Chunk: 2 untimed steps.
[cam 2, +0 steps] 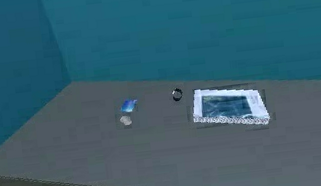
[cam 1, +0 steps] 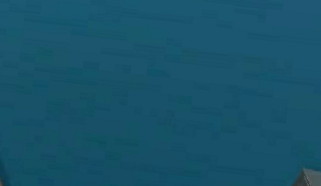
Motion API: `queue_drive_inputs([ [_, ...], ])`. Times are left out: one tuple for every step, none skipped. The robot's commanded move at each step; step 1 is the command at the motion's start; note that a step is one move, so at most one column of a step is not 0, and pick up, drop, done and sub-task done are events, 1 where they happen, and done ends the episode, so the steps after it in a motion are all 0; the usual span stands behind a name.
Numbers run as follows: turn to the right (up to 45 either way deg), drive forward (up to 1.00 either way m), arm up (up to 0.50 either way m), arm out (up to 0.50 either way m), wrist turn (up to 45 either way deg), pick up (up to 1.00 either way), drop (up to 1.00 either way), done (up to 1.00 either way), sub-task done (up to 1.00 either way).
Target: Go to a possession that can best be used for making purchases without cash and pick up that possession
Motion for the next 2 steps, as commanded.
queue_drive_inputs([
  [-6.0, 0.00, 0.00, 0.00, 0.0, 0.00, 0.00, 0.00, 0.00],
  [45.0, 0.00, 0.00, 0.00, 0.0, 0.00, 0.00, 0.00, 0.00],
])
